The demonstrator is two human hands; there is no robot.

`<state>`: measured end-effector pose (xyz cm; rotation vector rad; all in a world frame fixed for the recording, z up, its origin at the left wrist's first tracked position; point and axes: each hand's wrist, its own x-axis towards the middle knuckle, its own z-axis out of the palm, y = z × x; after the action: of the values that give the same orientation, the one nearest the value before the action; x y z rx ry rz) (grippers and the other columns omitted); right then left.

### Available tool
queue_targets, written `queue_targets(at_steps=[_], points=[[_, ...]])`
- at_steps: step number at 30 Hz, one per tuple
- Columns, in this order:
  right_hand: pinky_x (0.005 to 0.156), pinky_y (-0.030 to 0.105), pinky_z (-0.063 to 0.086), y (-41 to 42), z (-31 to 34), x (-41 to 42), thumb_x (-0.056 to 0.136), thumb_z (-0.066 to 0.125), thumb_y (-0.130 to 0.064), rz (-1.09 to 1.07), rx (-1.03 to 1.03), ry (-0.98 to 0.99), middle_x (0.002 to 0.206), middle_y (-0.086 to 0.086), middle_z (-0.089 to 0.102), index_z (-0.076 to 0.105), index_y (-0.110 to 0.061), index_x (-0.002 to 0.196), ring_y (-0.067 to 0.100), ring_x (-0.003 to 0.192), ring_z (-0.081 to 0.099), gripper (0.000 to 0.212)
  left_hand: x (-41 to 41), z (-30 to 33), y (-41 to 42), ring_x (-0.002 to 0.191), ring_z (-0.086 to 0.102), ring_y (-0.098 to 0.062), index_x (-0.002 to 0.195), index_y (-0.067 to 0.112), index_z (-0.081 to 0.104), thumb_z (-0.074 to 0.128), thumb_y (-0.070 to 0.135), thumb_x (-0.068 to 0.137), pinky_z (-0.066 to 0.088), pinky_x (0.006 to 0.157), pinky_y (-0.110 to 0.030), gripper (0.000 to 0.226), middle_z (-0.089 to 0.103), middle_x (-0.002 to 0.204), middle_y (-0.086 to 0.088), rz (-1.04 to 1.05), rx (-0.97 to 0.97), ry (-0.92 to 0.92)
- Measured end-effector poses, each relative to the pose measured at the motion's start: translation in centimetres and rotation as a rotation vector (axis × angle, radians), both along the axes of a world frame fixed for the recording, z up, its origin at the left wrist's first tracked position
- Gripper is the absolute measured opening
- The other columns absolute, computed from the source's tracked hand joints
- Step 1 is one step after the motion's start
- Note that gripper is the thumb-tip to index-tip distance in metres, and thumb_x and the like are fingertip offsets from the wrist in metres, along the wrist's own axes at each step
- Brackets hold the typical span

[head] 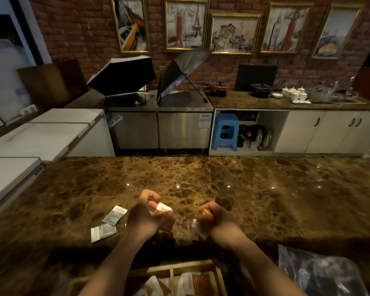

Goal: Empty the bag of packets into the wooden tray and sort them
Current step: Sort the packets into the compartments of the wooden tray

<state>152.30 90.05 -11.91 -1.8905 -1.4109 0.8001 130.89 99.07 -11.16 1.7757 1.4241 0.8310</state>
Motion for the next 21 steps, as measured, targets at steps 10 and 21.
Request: queue_targets(at_steps=[10, 21], points=[[0.076, 0.022, 0.058, -4.8, 2.8, -4.2, 0.095, 0.061, -0.022, 0.255, 0.008, -0.035, 0.102, -0.007, 0.07, 0.069, -0.029, 0.108, 0.01, 0.09, 0.069, 0.017, -4.2, 0.8, -6.4, 0.086, 0.066, -0.018, 0.105, 0.025, 0.058, 0.095, 0.029, 0.061, 0.054, 0.077, -0.036, 0.058, 0.066, 0.094, 0.003, 0.003, 0.041, -0.003], [0.09, 0.027, 0.046, -7.6, 1.5, -5.2, 0.088, 0.07, -0.036, 0.295, -0.134, -0.49, 0.13, -0.009, 0.056, 0.057, -0.04, 0.119, 0.015, 0.114, 0.056, 0.034, -6.7, -1.1, -10.8, 0.083, 0.062, -0.005, 0.105, 0.041, 0.05, 0.086, 0.046, 0.06, 0.05, 0.068, -0.024, 0.058, 0.064, 0.094, 0.012, -0.257, -0.06, 0.259]])
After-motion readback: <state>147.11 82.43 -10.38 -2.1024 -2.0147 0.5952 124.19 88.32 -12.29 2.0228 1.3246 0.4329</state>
